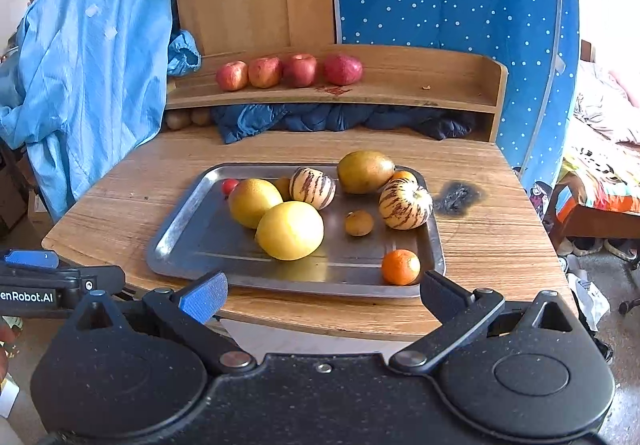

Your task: Organize fruits

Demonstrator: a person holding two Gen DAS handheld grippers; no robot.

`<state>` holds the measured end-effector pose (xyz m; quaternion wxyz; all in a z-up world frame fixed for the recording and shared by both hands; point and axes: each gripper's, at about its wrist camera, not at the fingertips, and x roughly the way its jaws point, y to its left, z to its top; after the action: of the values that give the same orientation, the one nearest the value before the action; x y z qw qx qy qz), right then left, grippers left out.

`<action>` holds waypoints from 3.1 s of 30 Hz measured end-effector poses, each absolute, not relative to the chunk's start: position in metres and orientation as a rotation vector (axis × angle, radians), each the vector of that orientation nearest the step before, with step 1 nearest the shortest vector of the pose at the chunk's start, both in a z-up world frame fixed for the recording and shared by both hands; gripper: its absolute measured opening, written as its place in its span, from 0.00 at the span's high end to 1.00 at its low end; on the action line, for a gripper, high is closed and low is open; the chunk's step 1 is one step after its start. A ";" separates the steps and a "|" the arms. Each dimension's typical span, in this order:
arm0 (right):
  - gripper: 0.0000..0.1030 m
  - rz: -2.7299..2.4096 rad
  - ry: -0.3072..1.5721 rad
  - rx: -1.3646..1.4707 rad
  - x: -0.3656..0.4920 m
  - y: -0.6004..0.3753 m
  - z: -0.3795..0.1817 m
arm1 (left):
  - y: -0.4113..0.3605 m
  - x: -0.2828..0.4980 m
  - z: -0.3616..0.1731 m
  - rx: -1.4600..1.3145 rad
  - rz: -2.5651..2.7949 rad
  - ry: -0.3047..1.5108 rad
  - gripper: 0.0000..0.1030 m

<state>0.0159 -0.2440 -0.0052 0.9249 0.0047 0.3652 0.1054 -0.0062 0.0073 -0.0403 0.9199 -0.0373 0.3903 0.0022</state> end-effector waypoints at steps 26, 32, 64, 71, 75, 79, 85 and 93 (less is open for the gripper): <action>0.01 0.190 0.782 0.005 0.011 -0.244 -0.009 | 0.005 -0.008 -0.045 -0.068 -0.012 0.828 0.01; 0.01 0.187 0.782 0.005 0.012 -0.244 -0.009 | 0.004 -0.007 -0.045 -0.067 -0.012 0.828 0.01; 0.01 0.179 0.786 0.006 0.015 -0.244 -0.010 | 0.006 -0.001 -0.050 -0.072 -0.006 0.840 0.01; 0.01 0.179 0.786 0.006 0.015 -0.244 -0.010 | 0.007 0.000 -0.051 -0.073 -0.007 0.842 0.01; 0.01 0.180 0.786 0.005 0.016 -0.243 -0.010 | 0.007 0.000 -0.052 -0.075 -0.006 0.844 0.01; 0.01 0.179 0.786 0.005 0.015 -0.243 -0.010 | 0.008 0.000 -0.052 -0.074 -0.005 0.844 0.01; 0.01 0.177 0.785 0.005 0.015 -0.243 -0.010 | 0.007 0.000 -0.050 -0.061 0.005 0.843 0.01; 0.01 0.172 0.789 0.003 0.016 -0.243 -0.012 | 0.004 0.000 -0.046 -0.032 0.029 0.854 0.01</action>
<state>0.0159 -0.2431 -0.0122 0.9196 0.0013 0.3840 0.0835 0.0004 0.0040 -0.0462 0.9100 -0.0156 0.4140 0.0142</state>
